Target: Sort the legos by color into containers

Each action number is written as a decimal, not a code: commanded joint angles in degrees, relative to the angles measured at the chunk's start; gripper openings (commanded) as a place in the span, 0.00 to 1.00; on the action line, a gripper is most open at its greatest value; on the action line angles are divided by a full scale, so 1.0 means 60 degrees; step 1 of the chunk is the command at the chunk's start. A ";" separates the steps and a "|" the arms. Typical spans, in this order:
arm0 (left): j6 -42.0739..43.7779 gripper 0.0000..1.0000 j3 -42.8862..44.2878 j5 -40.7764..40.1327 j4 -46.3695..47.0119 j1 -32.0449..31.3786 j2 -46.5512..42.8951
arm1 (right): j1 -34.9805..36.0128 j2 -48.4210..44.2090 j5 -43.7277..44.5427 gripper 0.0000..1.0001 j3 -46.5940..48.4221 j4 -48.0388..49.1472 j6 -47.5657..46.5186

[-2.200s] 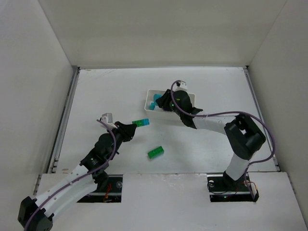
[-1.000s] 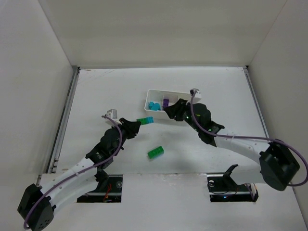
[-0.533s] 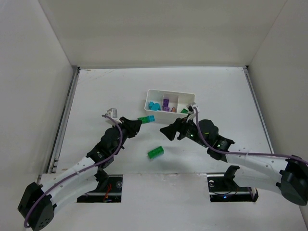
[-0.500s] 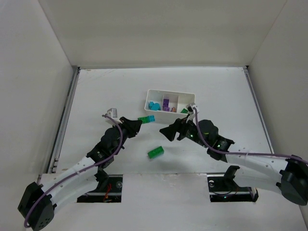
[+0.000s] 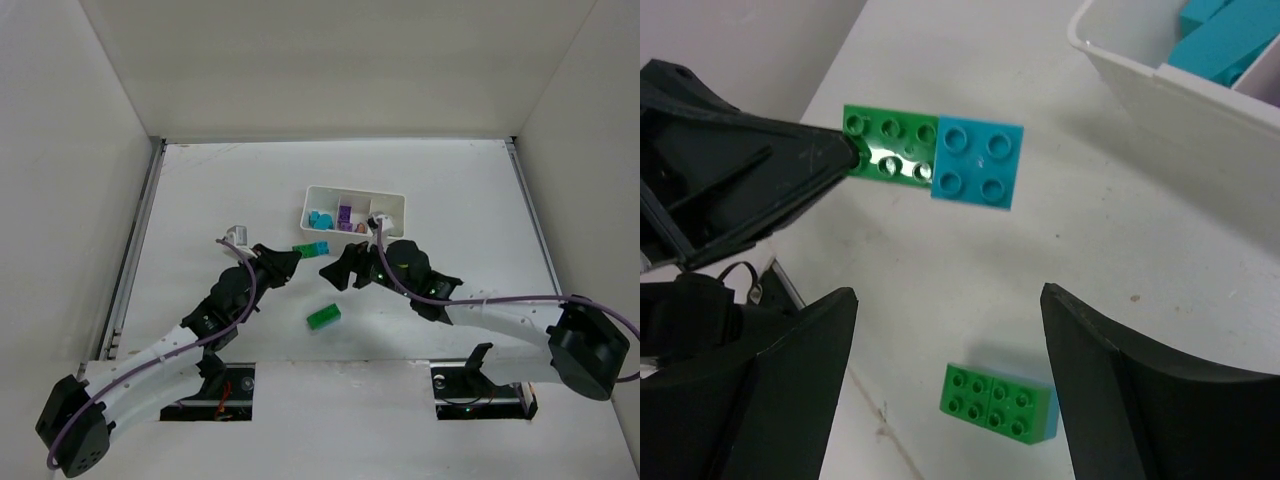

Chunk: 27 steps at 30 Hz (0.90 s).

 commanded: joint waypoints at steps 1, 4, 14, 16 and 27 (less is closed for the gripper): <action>-0.0100 0.09 0.0039 0.0058 0.0682 -0.0233 -0.0105 | -0.0067 0.0276 -0.0029 0.79 0.0654 0.0801 -0.0056; -0.0216 0.09 -0.0078 0.0146 0.0711 -0.0277 -0.0119 | -0.0125 0.0524 0.0000 0.78 0.0756 0.0933 -0.0070; -0.0290 0.09 -0.0328 0.0219 0.0712 -0.0366 -0.0398 | -0.0433 0.0964 0.0308 0.66 0.1035 0.0991 -0.0027; -0.0290 0.09 -0.0386 0.0292 0.0799 -0.0395 -0.0412 | -0.0492 0.1154 0.0264 0.64 0.1123 0.1006 -0.0027; -0.0334 0.09 -0.0459 0.0410 0.0858 -0.0366 -0.0339 | -0.0550 0.1565 0.0235 0.38 0.1255 0.1094 0.0266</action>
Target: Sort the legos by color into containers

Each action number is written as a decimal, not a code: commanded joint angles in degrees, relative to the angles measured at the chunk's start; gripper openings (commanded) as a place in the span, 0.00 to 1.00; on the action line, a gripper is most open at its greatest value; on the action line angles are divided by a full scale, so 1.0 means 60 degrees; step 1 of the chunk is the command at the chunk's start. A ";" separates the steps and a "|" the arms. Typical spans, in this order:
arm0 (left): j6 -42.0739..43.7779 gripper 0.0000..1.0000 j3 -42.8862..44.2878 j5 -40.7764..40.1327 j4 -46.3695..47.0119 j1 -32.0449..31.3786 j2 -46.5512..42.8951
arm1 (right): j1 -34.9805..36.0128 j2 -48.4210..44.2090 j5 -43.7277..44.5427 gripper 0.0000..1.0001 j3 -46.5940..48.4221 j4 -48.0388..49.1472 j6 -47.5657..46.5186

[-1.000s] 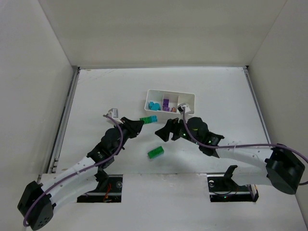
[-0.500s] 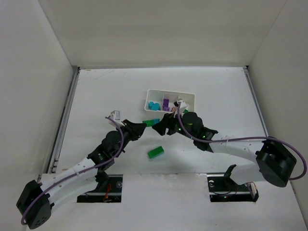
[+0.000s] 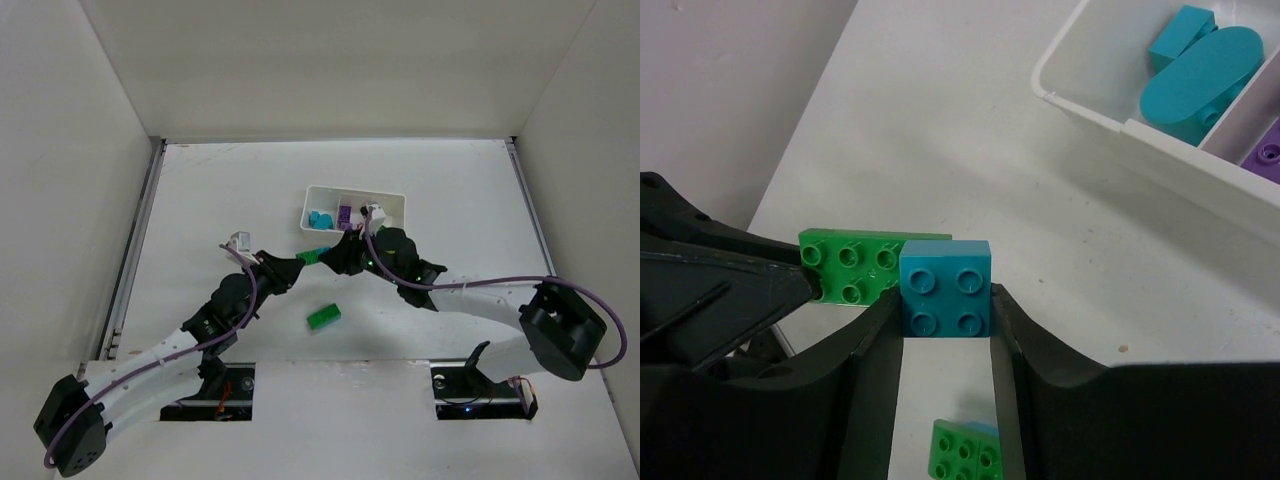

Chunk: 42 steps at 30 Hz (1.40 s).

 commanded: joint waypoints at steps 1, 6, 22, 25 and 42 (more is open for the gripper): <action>-0.0090 0.09 -0.0102 0.0108 0.0643 -0.0016 -0.0124 | -0.0095 -0.0026 0.0173 0.35 0.0333 0.0569 0.0081; -0.0046 0.09 -0.0264 0.0078 0.0541 0.0218 -0.0197 | -0.0504 -0.0407 -0.0177 0.28 0.0041 0.0861 0.0665; -0.0061 0.09 -0.0338 0.0444 0.0116 0.1039 -0.0695 | -0.1677 0.1216 -0.0415 0.32 0.1942 0.0292 0.1019; -0.0090 0.09 -0.0439 0.0342 0.0101 0.0878 -0.0856 | -0.1750 0.2036 -0.0106 0.33 0.2748 0.0087 0.0901; 0.0188 0.09 0.0321 0.0166 0.0540 0.0658 0.0182 | -0.2204 0.2203 0.0538 0.68 0.3090 -0.0310 0.1047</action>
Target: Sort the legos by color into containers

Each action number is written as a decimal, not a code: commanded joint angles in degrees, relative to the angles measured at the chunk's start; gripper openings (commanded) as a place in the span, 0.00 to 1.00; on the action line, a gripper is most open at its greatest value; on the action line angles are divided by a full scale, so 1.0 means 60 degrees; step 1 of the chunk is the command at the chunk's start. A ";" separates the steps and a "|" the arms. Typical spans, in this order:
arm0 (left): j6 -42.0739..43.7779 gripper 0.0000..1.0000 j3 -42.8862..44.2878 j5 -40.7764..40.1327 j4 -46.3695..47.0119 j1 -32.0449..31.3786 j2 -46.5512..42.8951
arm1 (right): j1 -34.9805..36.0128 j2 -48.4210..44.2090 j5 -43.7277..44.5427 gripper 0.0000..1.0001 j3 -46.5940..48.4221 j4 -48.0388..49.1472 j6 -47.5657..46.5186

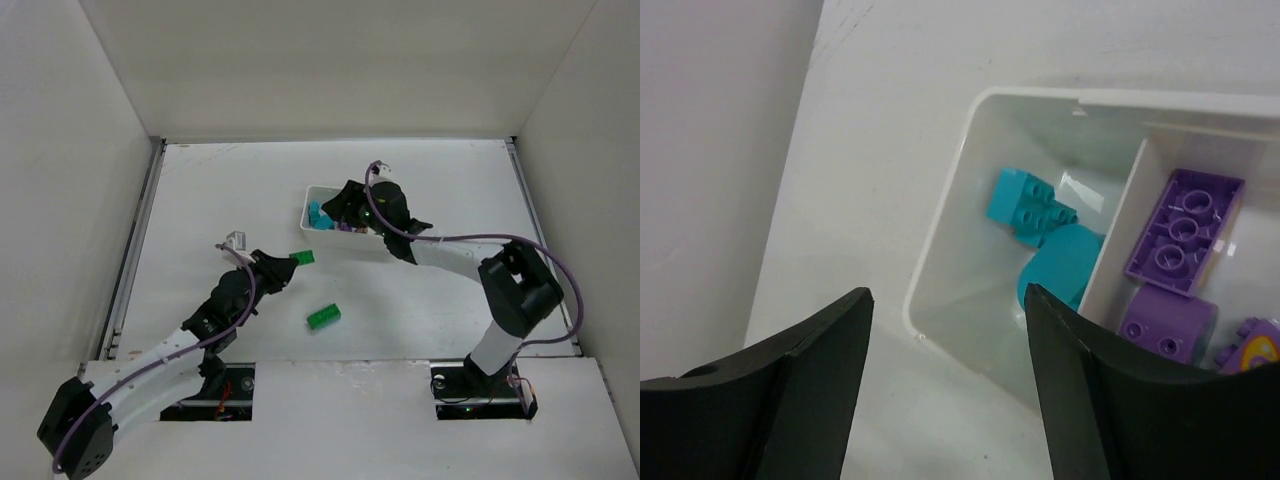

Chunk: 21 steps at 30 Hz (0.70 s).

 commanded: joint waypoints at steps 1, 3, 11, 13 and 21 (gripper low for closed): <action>0.0250 0.09 0.0835 -0.0017 0.0806 -0.0114 0.0415 | -0.0237 -0.1386 0.0476 0.65 -0.0707 0.0440 0.0006; 0.0352 0.09 0.1244 0.0100 0.0982 -0.0231 0.0884 | -0.0354 -0.2512 0.1104 0.53 -0.1905 0.0893 0.0079; 0.1435 0.09 0.3807 0.0101 0.1920 -0.1417 0.4310 | -0.1086 -0.6777 0.3391 0.29 -0.5337 0.0429 -0.0038; 0.1962 0.09 0.4714 -0.0059 0.1892 -0.1593 0.5393 | -0.1379 -0.7510 0.3728 0.29 -0.5821 0.0165 0.0064; 0.2682 0.10 0.7879 0.0027 0.1409 -0.1301 0.8779 | -0.1893 -0.8042 0.3906 0.44 -0.6819 0.0617 0.0665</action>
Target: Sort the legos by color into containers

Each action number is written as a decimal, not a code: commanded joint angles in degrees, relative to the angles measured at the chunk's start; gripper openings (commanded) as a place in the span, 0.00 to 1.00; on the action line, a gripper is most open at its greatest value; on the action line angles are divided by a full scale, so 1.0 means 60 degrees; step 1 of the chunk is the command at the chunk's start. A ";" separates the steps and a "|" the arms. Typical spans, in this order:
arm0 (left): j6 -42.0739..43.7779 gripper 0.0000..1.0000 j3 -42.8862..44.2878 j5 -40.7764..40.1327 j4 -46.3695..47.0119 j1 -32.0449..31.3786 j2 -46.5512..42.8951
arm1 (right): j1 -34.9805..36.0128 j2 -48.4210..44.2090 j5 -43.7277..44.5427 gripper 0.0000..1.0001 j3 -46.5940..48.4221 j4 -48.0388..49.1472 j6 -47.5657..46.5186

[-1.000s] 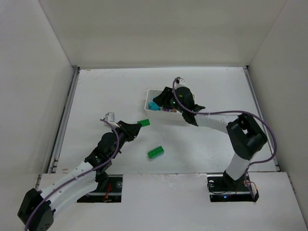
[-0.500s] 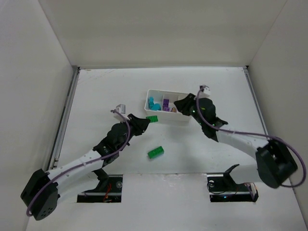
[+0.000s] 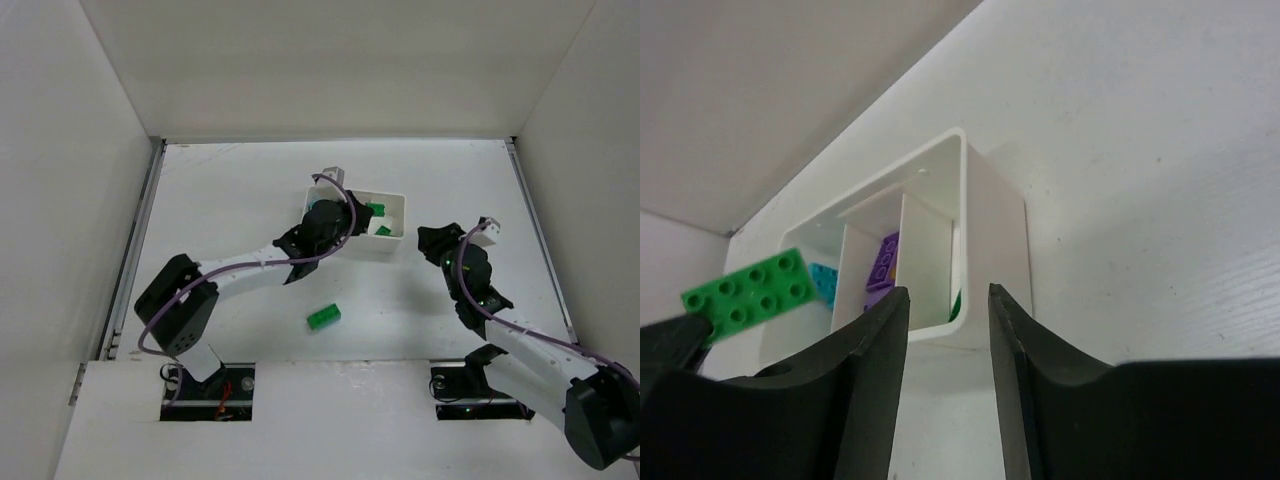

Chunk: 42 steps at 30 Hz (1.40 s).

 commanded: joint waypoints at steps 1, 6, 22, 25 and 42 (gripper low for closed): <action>0.0536 0.10 0.1291 0.0075 0.0031 0.0120 0.0886 | -0.0032 0.0071 0.0179 0.44 0.0047 0.0494 0.0199; 0.0624 0.10 0.2596 0.0134 -0.0467 0.0090 0.2235 | -0.0017 -0.0162 0.0194 0.47 -0.0026 0.0538 0.0213; 0.1063 1.00 0.2818 -0.0027 -0.0760 0.0032 0.1712 | 0.0568 -0.0016 0.0427 0.61 0.0194 0.0640 -0.0210; 0.1341 1.00 0.2336 -0.0260 -0.0892 -0.0027 0.0878 | 0.1065 -0.0132 0.0471 0.51 0.0369 0.0611 -0.0693; 0.1358 1.00 -0.3669 -0.2957 -0.3750 0.0806 -0.6388 | 0.6059 0.1989 -0.0802 0.76 0.2419 -0.2403 -0.2029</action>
